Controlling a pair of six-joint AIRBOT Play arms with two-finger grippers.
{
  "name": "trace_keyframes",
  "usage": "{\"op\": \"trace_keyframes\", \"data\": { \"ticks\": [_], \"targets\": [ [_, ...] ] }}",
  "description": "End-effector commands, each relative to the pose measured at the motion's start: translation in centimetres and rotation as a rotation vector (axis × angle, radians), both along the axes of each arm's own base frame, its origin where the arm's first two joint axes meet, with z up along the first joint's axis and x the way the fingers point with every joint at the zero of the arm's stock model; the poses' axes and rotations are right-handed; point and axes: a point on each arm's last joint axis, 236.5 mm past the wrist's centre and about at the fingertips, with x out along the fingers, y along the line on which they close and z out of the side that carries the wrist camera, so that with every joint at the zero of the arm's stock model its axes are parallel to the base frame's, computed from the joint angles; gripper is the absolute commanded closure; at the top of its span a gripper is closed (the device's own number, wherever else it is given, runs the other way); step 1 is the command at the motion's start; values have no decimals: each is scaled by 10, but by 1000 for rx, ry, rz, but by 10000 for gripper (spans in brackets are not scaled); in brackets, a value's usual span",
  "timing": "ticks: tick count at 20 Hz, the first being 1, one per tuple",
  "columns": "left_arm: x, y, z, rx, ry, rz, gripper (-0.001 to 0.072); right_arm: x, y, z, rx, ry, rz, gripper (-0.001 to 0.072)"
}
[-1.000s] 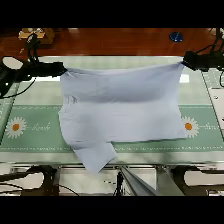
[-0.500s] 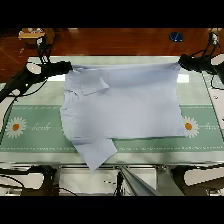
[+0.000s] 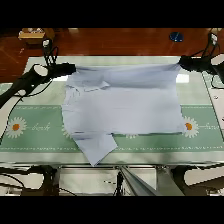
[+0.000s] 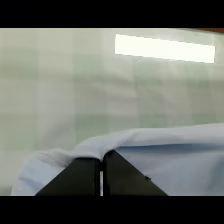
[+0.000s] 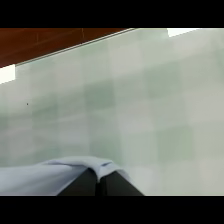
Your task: Fold the shirts.
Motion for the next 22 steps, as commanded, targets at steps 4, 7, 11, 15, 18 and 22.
{"op": "trace_keyframes", "data": {
  "ticks": [4, 7, 11, 15, 18, 22],
  "targets": [
    [-64, 1, 28, -61, 193, -140, 688, -55, -15, 11, -49, 189, 85, 694],
    [-82, -2, 20, -77, 267, -181, 688, -73, -12, -10, -28, 292, 107, 693],
    [-95, -10, -17, -115, 387, -179, 688, -79, 7, -40, 13, 377, 139, 693],
    [-115, -17, -52, -140, 524, -222, 688, -86, -6, -64, -16, 448, 114, 693],
    [-115, -17, -55, -140, 529, -220, 688, -85, -5, -65, -13, 446, 114, 692],
    [-122, -17, -57, -131, 555, -238, 688, -86, -5, -65, -11, 450, 112, 692]
  ]
}}
